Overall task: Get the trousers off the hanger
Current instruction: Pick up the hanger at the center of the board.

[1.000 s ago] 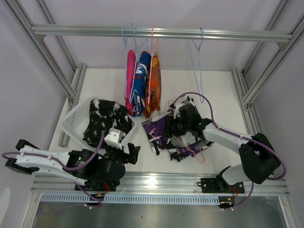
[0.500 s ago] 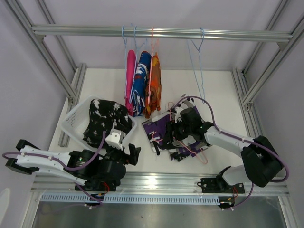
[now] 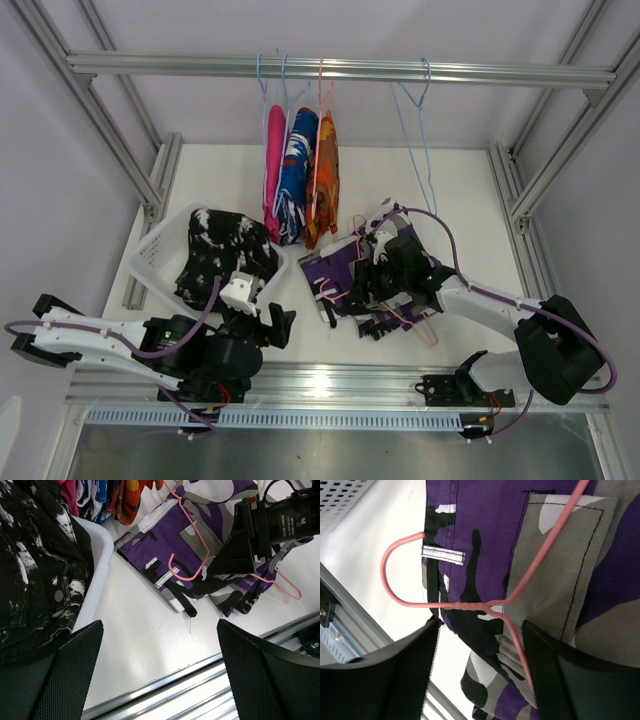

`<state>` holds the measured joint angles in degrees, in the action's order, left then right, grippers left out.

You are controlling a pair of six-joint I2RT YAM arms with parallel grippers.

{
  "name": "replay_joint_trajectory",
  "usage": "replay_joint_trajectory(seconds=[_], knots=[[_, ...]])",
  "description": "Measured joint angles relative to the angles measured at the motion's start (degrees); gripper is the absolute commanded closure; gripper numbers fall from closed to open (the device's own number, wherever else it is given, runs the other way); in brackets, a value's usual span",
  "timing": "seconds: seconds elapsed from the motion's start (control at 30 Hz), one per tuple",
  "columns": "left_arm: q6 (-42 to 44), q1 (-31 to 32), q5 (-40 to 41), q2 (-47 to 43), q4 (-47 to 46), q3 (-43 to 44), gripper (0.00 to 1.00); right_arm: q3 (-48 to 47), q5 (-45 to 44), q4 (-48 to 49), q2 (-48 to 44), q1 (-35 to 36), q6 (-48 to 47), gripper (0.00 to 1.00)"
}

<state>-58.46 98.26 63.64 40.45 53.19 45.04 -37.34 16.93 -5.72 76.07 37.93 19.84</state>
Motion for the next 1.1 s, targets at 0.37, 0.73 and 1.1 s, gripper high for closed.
replay_joint_trajectory(seconds=[0.37,0.73,1.1], knots=[[-0.3,0.0,-0.7,-0.1,0.1,-0.2,0.01,0.9,-1.7,1.5,3.5,0.3,0.9,0.87],[-2.1,0.0,-1.0,-1.4,1.7,-0.4,0.01,-1.1,-1.5,2.3,6.2,1.1,1.4,1.0],[-2.0,0.2,-1.3,0.0,1.9,-0.4,0.01,-7.4,-6.1,-4.7,-3.1,4.5,6.1,1.0]])
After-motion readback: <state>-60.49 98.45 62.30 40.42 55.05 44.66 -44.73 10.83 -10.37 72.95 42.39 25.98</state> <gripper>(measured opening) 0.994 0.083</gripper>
